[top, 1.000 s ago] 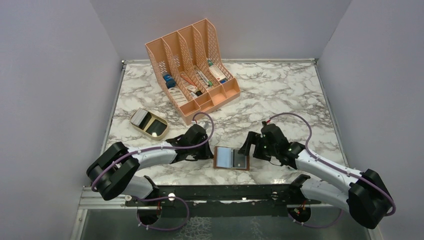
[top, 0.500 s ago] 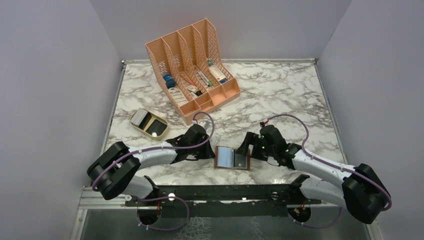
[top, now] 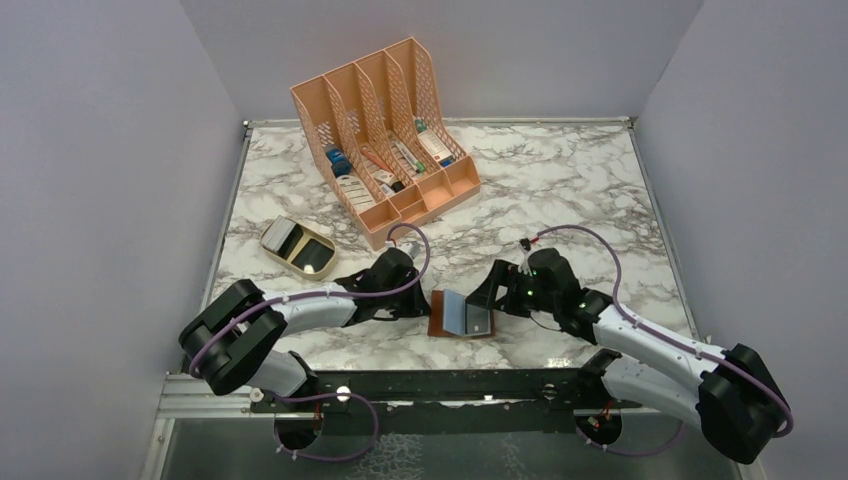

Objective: Put the credit cards into the card holder
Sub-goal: Close the card holder at the center of the board.

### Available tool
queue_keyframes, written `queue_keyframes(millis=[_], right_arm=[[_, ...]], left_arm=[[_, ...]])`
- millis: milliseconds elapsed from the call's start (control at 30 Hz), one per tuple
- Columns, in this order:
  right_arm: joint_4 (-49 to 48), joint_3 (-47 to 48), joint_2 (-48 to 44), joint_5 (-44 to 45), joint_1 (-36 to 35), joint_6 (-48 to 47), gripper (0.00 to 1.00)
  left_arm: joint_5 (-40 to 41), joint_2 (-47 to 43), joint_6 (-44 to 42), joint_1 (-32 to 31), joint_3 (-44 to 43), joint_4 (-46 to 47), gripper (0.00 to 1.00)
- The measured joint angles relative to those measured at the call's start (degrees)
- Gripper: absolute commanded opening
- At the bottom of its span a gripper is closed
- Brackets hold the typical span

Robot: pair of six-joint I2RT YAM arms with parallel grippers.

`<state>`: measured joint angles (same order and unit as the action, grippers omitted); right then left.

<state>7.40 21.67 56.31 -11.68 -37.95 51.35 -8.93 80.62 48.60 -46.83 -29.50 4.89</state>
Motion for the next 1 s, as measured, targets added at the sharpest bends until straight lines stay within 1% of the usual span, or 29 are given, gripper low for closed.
queue_keyframes(millis=[367, 600, 700, 800, 867, 1000], right_arm=[[-8.13, -0.07, -0.48, -8.31, 0.02, 3.50, 0.85], [-12.35, -0.11, 0.94, -10.62, 0.02, 4.33, 0.82], [-13.57, -0.09, 3.67, -10.95, 0.02, 4.20, 0.77], [-13.77, -0.09, 6.93, -11.50, 0.02, 3.39, 0.69], [-13.75, 0.04, 8.81, -11.85, 0.02, 2.58, 0.62], [-13.75, 0.44, 11.34, -12.26, 0.02, 0.85, 0.45]], left_arm=[[-1.09, 1.42, 1.97, -0.70, -0.07, 2.49, 0.00], [-2.60, 2.84, 4.61, -1.03, -0.07, 5.81, 0.00], [-3.32, 3.15, 6.21, -1.14, -0.07, 7.10, 0.00], [-3.74, 3.15, 7.48, -1.29, -0.04, 7.98, 0.00], [-3.74, 3.13, 8.28, -1.29, 0.11, 8.57, 0.01], [-3.74, 2.75, 10.03, -1.29, 1.11, 9.86, 0.07]])
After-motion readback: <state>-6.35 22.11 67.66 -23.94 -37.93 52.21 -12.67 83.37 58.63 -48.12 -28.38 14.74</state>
